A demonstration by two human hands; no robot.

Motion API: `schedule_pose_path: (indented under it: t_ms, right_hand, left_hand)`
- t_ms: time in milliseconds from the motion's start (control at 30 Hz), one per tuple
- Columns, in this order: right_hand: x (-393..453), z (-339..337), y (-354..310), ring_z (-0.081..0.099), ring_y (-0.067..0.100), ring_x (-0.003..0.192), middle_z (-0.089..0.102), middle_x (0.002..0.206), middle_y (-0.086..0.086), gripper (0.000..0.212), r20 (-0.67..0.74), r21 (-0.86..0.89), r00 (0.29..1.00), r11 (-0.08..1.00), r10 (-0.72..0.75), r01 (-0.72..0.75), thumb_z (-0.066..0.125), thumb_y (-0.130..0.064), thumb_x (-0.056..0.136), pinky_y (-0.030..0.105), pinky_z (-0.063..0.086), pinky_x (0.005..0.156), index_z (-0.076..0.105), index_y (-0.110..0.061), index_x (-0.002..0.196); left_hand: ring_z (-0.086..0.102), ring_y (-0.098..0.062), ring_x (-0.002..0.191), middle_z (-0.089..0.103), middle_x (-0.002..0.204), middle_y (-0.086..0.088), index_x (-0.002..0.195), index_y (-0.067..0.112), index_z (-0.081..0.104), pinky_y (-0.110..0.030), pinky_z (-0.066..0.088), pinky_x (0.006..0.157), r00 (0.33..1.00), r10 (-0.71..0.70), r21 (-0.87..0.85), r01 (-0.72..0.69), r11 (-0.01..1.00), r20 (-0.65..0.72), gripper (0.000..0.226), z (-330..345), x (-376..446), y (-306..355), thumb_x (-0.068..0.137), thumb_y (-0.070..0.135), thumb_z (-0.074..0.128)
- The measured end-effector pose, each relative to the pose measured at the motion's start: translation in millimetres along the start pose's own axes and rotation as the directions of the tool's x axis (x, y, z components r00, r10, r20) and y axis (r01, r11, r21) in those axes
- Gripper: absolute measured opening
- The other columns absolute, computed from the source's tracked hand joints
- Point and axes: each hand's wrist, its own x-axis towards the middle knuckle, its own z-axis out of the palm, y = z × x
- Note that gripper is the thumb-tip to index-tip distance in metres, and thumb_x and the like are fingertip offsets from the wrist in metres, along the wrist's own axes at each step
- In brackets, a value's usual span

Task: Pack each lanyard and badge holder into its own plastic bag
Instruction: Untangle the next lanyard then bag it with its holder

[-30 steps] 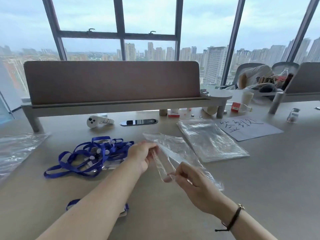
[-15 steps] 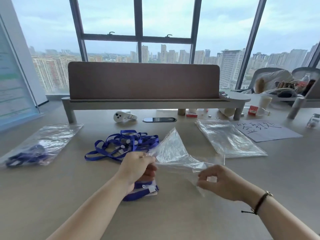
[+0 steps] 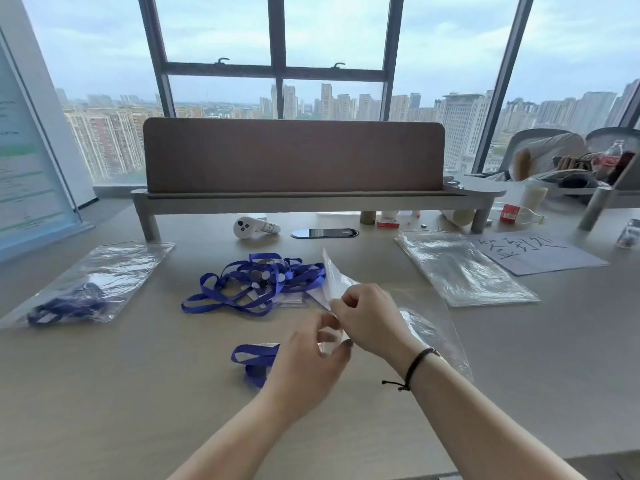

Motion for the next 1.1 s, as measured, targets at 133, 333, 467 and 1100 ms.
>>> schedule_pose_path:
  t_ms: [133,333,467,1100]
  right_hand:
    - [-6.4,3.4,8.9,0.036,0.01,0.048,0.044,0.051,-0.004,0.044,0.012,0.066,0.999,0.996,-0.053,0.052,0.062,-0.035,0.088,0.029,0.032,0.05,0.043,-0.016,0.053]
    - [-29.6,5.5,17.7,0.049,0.003,0.053,0.059,0.061,-0.018,0.035,0.126,0.087,0.977,0.983,-0.174,0.164,0.067,-0.051,0.083,0.017,0.038,0.052,0.053,-0.026,0.063]
    - [-39.6,3.2,16.5,0.051,0.002,0.057,0.06,0.065,-0.024,0.029,0.195,0.063,0.951,0.971,-0.24,0.232,0.068,-0.052,0.084,0.015,0.039,0.055,0.059,-0.028,0.07]
    - [-48.8,12.7,16.8,0.056,0.006,0.062,0.062,0.065,-0.01,0.029,-0.035,0.049,0.996,0.995,-0.085,0.087,0.069,-0.052,0.07,0.022,0.04,0.054,0.054,-0.028,0.064]
  left_hand:
    - [0.061,0.001,0.116,0.062,0.129,0.01,0.129,0.024,0.052,-0.017,0.053,0.088,0.978,-0.067,-0.467,0.153,0.871,0.196,0.045,-12.0,7.8,-1.8,0.089,0.017,0.073]
    - [0.074,-0.016,0.087,0.077,0.099,-0.008,0.115,0.015,0.066,-0.03,0.059,0.072,0.962,-0.222,-0.511,0.273,0.815,0.16,0.02,-16.4,22.1,3.0,0.097,0.022,0.061]
    - [0.073,-0.031,0.078,0.076,0.087,-0.017,0.095,0.01,0.073,-0.052,0.061,0.079,0.973,-0.21,-0.376,0.232,0.897,0.099,0.016,-15.4,25.0,2.3,0.097,0.022,0.063]
    - [0.066,-0.02,0.059,0.07,0.072,-0.02,0.074,0.001,0.067,-0.036,0.057,0.057,0.949,-0.292,-0.466,0.313,0.827,0.119,0.02,-16.8,24.7,4.8,0.082,0.013,0.081]
